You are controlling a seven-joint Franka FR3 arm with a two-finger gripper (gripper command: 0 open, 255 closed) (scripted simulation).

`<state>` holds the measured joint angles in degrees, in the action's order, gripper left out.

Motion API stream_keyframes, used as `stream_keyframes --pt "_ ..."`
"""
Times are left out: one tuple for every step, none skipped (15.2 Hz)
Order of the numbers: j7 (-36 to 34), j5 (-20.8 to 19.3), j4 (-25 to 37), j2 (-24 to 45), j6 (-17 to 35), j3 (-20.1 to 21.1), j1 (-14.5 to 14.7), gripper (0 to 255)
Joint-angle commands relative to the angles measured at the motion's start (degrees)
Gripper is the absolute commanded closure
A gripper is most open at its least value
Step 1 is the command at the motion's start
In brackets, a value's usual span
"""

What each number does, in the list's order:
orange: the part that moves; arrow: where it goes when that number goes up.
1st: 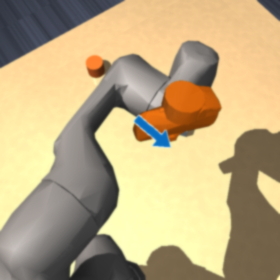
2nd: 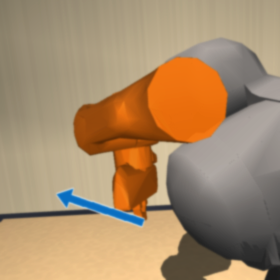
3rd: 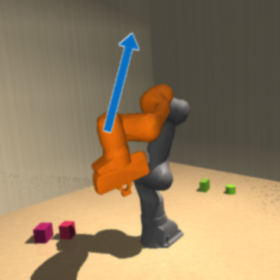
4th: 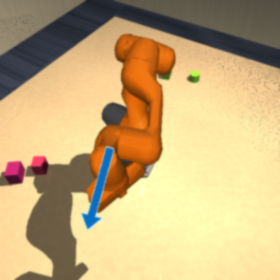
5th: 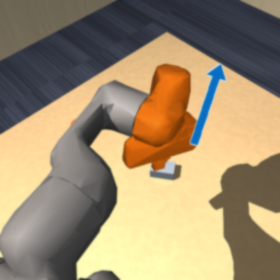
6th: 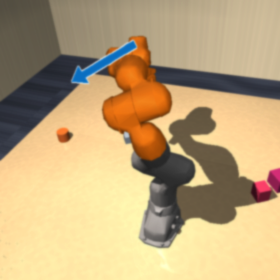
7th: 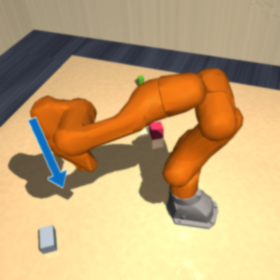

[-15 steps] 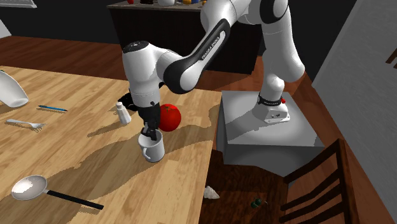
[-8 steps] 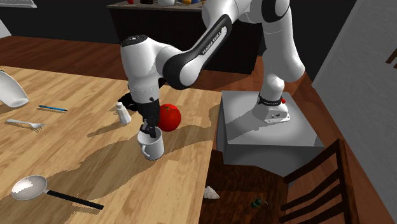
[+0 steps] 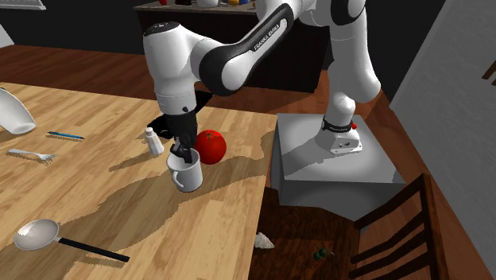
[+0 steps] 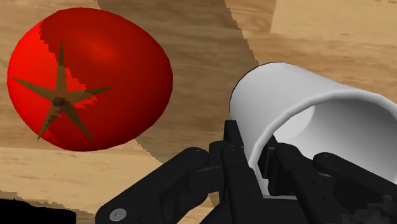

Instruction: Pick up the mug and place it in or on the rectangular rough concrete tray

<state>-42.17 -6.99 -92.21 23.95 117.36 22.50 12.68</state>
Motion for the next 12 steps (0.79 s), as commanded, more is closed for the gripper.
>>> stream_keyframes --pt "0.0 0.3 0.8 -0.6 -1.4 0.2 0.0 255" --pt "0.1 0.4 1.3 -0.8 -2.1 0.2 0.0 255" --pt "0.1 0.4 1.8 -1.0 -2.8 0.3 0.0 255" --pt "0.1 0.5 2.3 -1.2 -3.5 0.3 0.0 255" --pt "0.2 0.6 2.9 -1.4 -4.2 0.3 0.0 255" --pt "0.2 0.7 3.4 -1.5 -4.9 0.4 0.0 255" --pt "0.2 0.8 4.0 -1.7 -5.6 0.4 0.0 255" --pt "0.3 0.8 4.6 -1.8 -6.3 0.5 0.0 255" --pt "0.3 0.9 5.2 -1.9 -7.0 0.5 0.1 255" --pt "0.3 0.9 5.9 -2.0 -7.7 0.5 0.1 255" --pt "0.3 1.0 6.5 -2.1 -8.4 0.5 0.1 255" --pt "0.3 1.0 6.5 -2.1 -8.4 0.6 0.1 255"
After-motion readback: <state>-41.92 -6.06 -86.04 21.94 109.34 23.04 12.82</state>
